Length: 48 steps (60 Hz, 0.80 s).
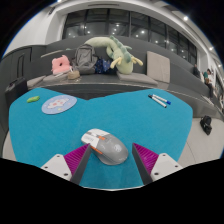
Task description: Arrange mouse
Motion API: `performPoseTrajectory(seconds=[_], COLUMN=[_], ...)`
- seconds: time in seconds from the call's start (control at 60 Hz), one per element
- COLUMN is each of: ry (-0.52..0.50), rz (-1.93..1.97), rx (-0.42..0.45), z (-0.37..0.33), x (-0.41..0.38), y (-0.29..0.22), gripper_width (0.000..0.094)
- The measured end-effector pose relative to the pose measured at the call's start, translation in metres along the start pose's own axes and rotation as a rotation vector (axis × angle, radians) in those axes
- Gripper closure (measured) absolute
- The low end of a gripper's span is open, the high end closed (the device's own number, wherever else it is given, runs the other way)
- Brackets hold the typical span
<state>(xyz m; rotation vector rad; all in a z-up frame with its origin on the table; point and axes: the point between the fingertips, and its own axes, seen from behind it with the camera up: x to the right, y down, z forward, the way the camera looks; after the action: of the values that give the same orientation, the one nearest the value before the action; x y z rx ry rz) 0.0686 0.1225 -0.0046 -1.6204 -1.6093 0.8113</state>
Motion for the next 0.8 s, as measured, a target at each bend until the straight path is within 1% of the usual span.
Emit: performPoseTrajectory(seconds=[0.367,0.517,0.55,0.583,0.617,0.667,0.683,0.8], ry=[0.056,0.058,0.055,0.055,0.047,0.002,0.005,0.023], rz=[0.093,0.129,0.121,0.112,0.109,0.105,0.101,0.135], rx=[-0.037,-0.077,-0.093,-0.091,-0.077,-0.072,-0.071,-0.08], z=[0.057,0.068,0.069,0.07,0.072,0.072,0.071,0.067], x=[0.025,0.028,0.027,0.027,0.025,0.012,0.013,0.016], y=[-0.03,-0.023,-0.018,-0.018,-0.02,-0.021,-0.021,-0.022], gripper_width=[0.0081,0.0074,0.0078,0.0091,0.0129,0.0383,0.0467,0.0566])
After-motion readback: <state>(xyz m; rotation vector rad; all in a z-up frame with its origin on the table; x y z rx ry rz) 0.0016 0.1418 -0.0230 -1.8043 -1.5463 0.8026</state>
